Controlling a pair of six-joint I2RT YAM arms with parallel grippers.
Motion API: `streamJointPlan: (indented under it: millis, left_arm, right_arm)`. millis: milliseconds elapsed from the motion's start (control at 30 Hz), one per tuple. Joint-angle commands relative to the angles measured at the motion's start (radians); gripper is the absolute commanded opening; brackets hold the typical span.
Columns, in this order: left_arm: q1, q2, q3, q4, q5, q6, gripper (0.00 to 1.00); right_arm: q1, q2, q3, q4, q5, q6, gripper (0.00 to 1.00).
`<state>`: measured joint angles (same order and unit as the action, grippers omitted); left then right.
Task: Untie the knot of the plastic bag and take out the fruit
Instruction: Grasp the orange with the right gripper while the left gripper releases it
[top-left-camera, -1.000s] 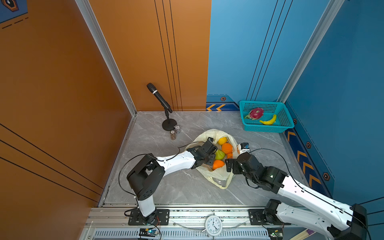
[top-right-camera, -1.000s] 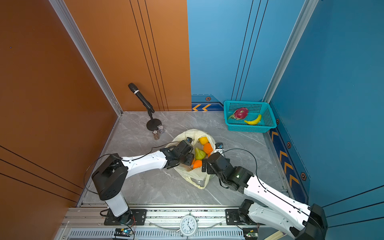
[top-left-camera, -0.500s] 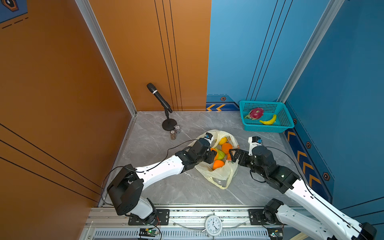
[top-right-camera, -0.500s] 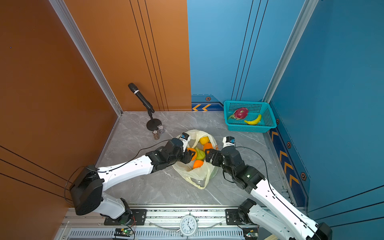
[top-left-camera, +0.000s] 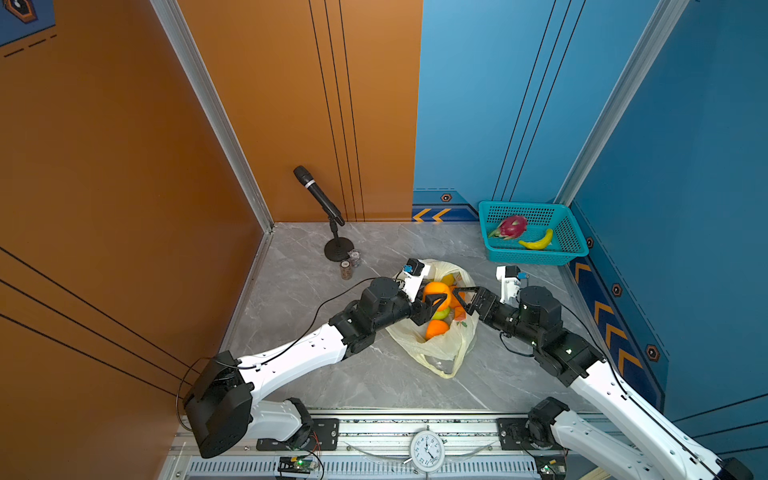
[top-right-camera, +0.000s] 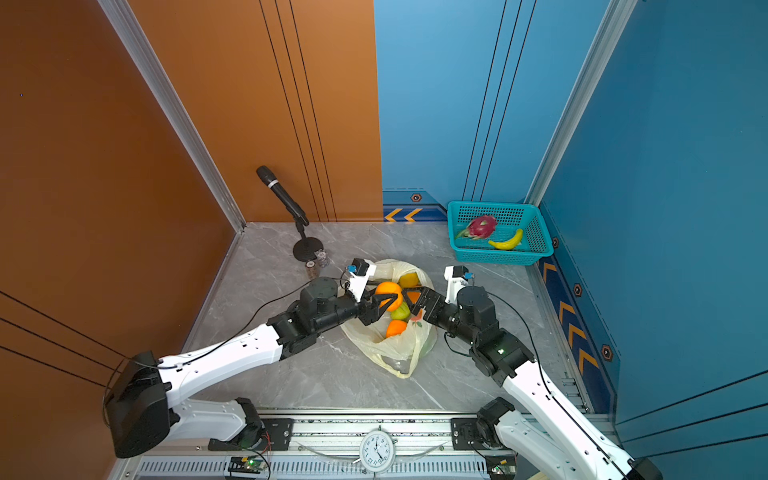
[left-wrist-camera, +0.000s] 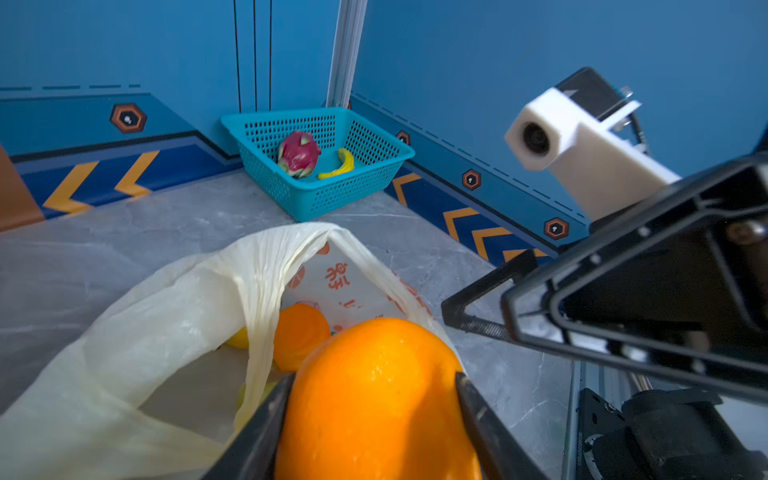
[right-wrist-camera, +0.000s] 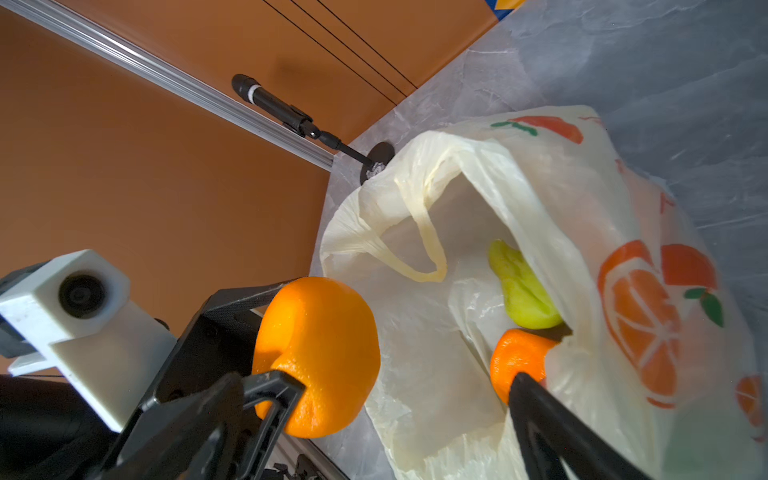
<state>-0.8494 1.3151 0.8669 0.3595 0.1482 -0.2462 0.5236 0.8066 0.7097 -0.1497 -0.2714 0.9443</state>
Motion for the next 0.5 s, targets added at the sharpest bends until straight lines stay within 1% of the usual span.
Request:
streamJointPlan:
  millis: [0,267,367,467]
  left_arm:
    - [-0.004,-0.029,-0.011,0.146,0.106,0.059,0.41]
    - [-0.040,-0.036,-0.012,0.270,0.181,0.110,0.41]
    - [-0.050,-0.032,-0.010,0.296,0.201,0.123,0.41]
    - [-0.056,-0.024,0.003,0.300,0.204,0.127,0.42]
  right_arm:
    - [-0.015,-0.008,-0.030,0.150,-0.118,0.091,1.00]
    - [-0.049,0.000,-0.099,0.381,-0.215,0.247,1.00]
    - [-0.053,0.007,-0.119,0.467,-0.241,0.290,0.94]
    - [-0.053,0.017,-0.135,0.535,-0.263,0.323,0.85]
